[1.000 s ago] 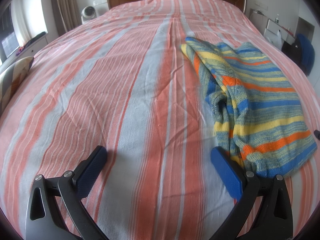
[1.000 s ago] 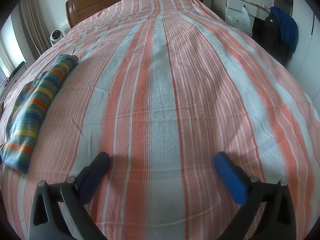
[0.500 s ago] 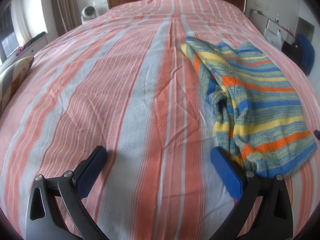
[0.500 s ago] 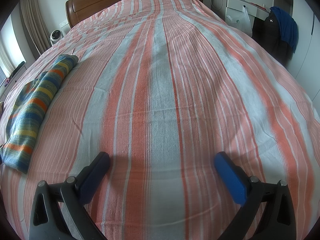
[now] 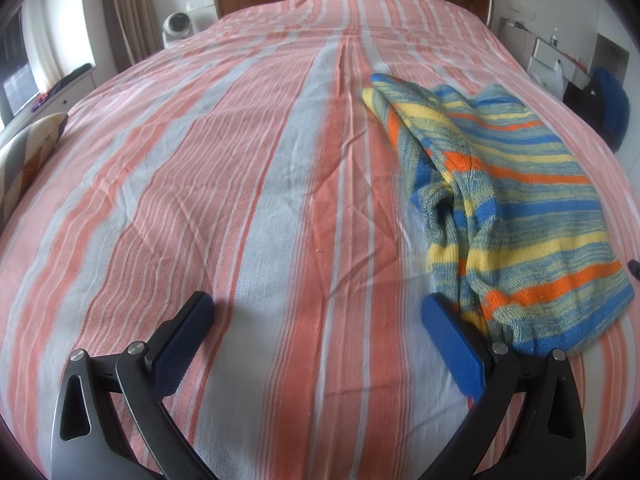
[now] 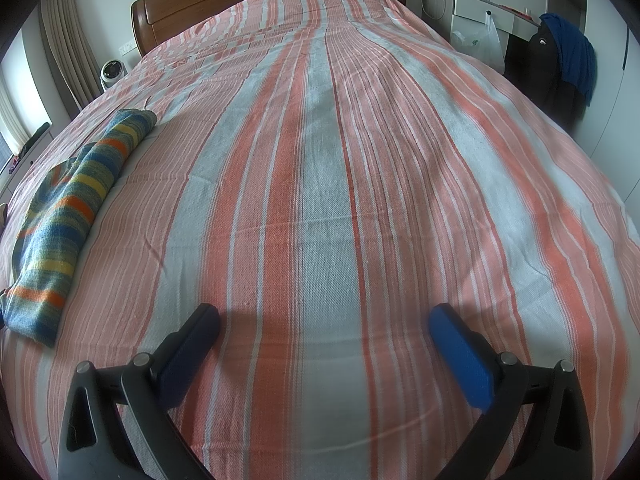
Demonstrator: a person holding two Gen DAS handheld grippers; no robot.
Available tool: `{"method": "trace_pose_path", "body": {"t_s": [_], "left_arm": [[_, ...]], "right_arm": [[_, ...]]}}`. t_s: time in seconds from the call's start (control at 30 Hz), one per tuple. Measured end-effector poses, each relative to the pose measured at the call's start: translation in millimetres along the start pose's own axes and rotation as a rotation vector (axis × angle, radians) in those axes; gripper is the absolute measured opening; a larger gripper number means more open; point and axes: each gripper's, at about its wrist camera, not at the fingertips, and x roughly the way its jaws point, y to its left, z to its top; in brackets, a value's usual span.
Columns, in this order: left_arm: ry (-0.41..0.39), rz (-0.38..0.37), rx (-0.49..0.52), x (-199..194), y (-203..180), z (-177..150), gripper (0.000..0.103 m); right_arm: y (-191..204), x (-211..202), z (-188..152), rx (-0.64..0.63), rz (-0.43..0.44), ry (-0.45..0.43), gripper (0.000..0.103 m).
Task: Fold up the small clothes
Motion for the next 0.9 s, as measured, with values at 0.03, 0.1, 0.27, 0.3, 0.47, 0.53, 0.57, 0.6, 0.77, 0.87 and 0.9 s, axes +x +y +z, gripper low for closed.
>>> {"method": "trace_pose_path", "body": {"t_s": [0.03,0.1,0.27,0.3,0.47,0.53,0.57,0.6,0.77,0.87,0.9], "left_arm": [[0.0,0.0,0.0,1,1,2,0.103],[0.0,0.003,0.003,1,1,2,0.103],[-0.002,0.006,0.002,2,-1,1,0.103],[0.0,0.008,0.004,1,-2,1,0.103],[0.05,-0.005,-0.03,5,4,11,0.103],[0.101,-0.067,-0.072,-9,13,13,0.1],[0.095,-0.13,-0.117,-19,22,17,0.1],[0.075,-0.197,-0.157,-29,28,20,0.1],[0.0,-0.365,-0.121,-42,12,71,0.101],[0.056,-0.287,-0.045,-7,-16,98,0.101],[0.089,-0.252,-0.034,8,-23,104,0.1]], "right_arm": [[0,0,0,0.0,0.0,0.0,0.103],[0,0,0,-0.001,-0.001,0.0,0.103],[-1,0,0,0.0,0.0,-0.002,0.103],[5,2,-1,0.001,0.001,-0.001,0.103],[11,-2,-4,-0.006,-0.036,-0.007,0.103],[0,-2,-1,0.023,0.031,0.021,0.103],[-5,-4,2,0.03,0.065,0.038,0.103],[-8,-7,4,0.041,0.087,0.048,0.103],[18,-33,28,0.121,0.439,-0.037,0.103],[63,-11,61,0.148,0.63,0.064,0.102],[76,-4,69,0.143,0.645,0.079,0.102]]}}
